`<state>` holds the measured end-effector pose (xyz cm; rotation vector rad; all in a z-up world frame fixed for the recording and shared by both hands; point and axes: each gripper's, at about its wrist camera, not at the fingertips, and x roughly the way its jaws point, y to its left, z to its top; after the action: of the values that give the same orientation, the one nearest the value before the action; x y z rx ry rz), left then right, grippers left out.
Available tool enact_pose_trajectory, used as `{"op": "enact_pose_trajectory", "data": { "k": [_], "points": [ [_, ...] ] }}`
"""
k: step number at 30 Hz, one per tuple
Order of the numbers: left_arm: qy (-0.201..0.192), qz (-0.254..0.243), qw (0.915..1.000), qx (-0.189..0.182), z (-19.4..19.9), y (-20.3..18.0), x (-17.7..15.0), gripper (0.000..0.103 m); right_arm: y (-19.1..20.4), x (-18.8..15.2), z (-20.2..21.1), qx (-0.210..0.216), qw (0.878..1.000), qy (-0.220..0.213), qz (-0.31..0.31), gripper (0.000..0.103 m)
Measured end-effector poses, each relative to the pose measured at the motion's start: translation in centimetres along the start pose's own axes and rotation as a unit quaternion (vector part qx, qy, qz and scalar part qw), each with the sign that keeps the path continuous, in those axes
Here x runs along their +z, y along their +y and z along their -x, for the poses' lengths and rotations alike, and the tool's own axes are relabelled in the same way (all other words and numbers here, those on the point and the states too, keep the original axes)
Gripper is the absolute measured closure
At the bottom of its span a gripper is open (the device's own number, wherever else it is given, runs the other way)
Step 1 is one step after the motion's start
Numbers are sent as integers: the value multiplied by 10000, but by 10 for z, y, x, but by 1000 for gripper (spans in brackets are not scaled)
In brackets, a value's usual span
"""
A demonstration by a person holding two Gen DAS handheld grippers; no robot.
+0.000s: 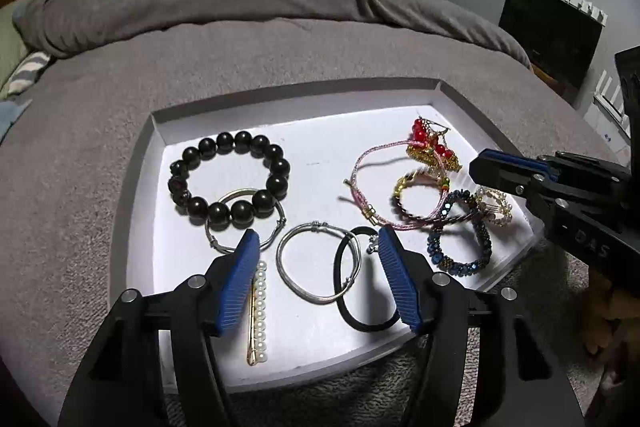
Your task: Organize jewelry
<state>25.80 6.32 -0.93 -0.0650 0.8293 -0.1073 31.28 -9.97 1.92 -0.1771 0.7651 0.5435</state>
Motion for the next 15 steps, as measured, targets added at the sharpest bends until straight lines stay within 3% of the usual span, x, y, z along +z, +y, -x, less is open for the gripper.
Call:
{"op": "enact_pose_trajectory", "data": {
  "k": [2,4,6,10,15],
  "points": [
    [-39,11,10000,-12,4,0,-1,40,1,-2,10,-1,9999,-154,11,70],
    [-128,34,9999,-49,11,0,-3,36,2,-5,21,-17,9995,-311,19,67],
    [-374,69,9993,-61,24,-1,-6,15,1,-10,35,-46,9984,-556,-2,56],
    [-701,61,9975,33,50,-5,-13,14,-3,-19,60,-183,9960,-877,-61,54],
    [-892,49,9960,81,72,-13,-20,9,-5,-27,82,-156,9940,-1071,-141,37]
  ]
}}
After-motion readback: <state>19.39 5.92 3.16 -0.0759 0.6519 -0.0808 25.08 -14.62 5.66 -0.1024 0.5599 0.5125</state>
